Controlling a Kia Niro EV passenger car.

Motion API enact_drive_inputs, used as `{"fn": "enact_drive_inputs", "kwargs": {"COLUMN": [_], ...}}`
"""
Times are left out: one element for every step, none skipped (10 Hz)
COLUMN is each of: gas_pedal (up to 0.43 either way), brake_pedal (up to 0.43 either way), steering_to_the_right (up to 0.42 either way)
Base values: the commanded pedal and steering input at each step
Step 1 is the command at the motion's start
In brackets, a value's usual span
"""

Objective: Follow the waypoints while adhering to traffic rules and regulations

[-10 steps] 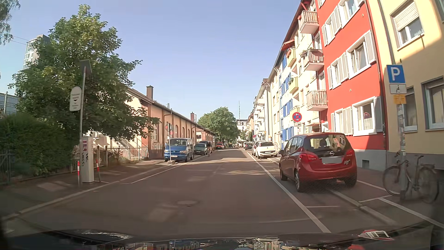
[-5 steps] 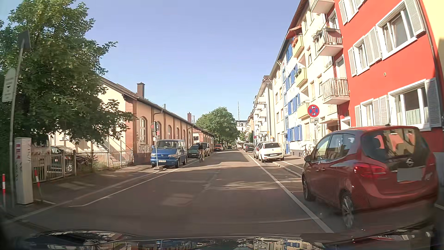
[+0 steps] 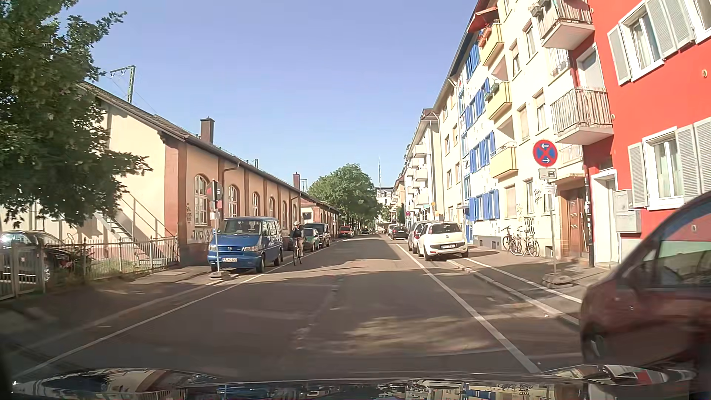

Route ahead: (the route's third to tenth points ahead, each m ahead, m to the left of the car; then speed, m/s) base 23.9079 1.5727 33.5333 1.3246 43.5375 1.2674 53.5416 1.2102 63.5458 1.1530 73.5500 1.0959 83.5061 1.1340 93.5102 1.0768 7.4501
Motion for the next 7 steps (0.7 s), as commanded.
{"fn": "enact_drive_inputs", "kwargs": {"gas_pedal": [0.098, 0.098, 0.098, 0.098, 0.098, 0.098, 0.098], "brake_pedal": [0.000, 0.000, 0.000, 0.000, 0.000, 0.000, 0.000], "steering_to_the_right": [0.008, 0.009, 0.008, 0.008, 0.008, 0.007, 0.007]}}
